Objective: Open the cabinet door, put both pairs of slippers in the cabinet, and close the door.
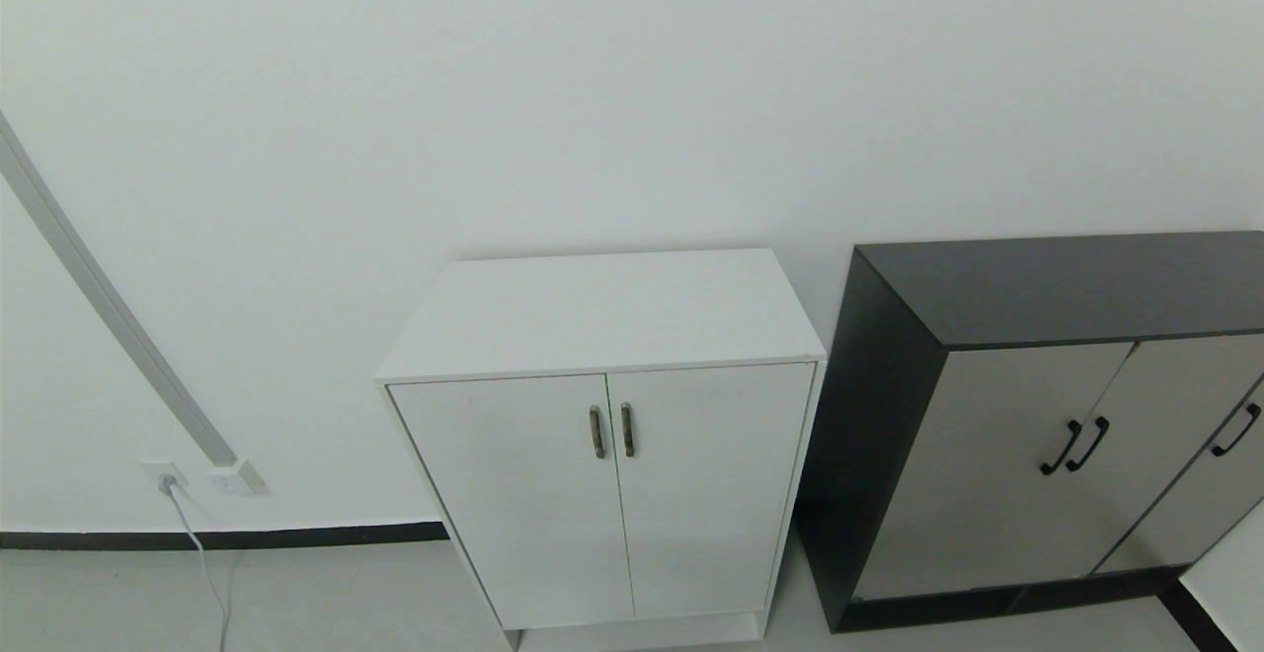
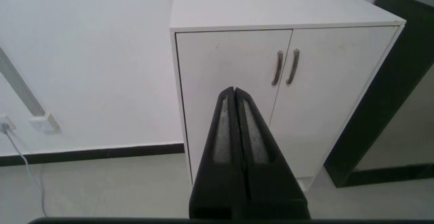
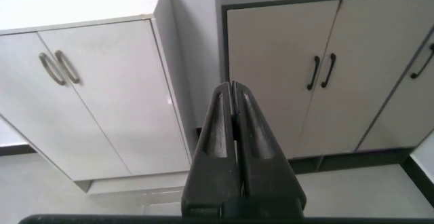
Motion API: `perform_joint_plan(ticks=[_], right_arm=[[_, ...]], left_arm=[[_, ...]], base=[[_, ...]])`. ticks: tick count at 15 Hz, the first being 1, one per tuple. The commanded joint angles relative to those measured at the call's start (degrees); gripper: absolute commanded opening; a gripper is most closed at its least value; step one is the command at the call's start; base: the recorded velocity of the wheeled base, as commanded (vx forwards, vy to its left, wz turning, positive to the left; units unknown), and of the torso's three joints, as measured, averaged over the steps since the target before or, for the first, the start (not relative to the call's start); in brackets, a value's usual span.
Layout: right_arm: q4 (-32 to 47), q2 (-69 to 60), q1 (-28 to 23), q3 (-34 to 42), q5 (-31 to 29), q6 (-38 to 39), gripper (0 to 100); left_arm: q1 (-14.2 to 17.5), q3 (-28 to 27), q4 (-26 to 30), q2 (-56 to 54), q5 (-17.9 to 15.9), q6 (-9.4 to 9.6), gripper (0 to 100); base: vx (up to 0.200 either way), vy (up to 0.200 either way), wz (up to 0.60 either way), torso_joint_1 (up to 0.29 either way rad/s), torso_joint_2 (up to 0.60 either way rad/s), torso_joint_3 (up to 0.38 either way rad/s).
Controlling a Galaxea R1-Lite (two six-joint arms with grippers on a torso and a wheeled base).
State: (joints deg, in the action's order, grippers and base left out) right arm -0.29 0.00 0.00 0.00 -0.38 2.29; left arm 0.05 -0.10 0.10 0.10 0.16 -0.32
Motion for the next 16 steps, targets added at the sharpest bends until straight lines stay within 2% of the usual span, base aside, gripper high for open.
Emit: perform_joint_plan(ticks=[1,16], right_arm=[[-0.1,0.0,0.0,0.0,-0.2,0.0,0],[-0.1,0.0,0.0,0.0,0.0,-0.3,0]], left_arm=[[0.0,0.0,0.0,0.0,0.0,-0.03,0],[0.0,0.0,0.0,0.0,0.0,-0.03,0]], base=[[0.000,0.000,0.00,0.000,0.00,0.000],[0.000,0.000,0.00,0.000,0.00,0.000]])
